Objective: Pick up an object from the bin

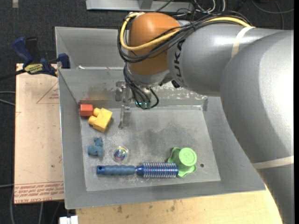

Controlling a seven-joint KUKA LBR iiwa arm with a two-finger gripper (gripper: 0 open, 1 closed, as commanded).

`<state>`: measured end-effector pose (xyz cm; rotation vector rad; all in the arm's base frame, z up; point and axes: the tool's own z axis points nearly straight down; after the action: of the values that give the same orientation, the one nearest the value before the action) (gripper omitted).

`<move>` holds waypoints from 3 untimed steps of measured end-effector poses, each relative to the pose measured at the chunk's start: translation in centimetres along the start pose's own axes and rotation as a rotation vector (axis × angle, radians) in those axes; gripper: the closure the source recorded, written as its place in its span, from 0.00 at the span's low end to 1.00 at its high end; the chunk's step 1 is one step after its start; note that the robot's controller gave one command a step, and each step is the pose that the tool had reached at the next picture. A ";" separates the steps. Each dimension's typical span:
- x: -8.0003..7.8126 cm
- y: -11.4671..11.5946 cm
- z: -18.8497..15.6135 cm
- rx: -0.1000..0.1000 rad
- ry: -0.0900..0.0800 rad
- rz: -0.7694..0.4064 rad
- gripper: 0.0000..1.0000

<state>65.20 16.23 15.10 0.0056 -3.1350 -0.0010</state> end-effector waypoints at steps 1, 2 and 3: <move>5.0 -1.8 0.2 0.001 -0.003 -0.021 0.00; 10.6 4.8 1.7 -0.002 -0.002 0.427 0.00; 13.0 4.5 7.8 -0.001 -0.003 0.315 0.00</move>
Offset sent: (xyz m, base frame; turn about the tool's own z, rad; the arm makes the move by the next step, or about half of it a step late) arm -0.0479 -0.0177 -0.0010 -0.0215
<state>52.19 20.66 7.41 -0.4873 -3.1000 -0.0017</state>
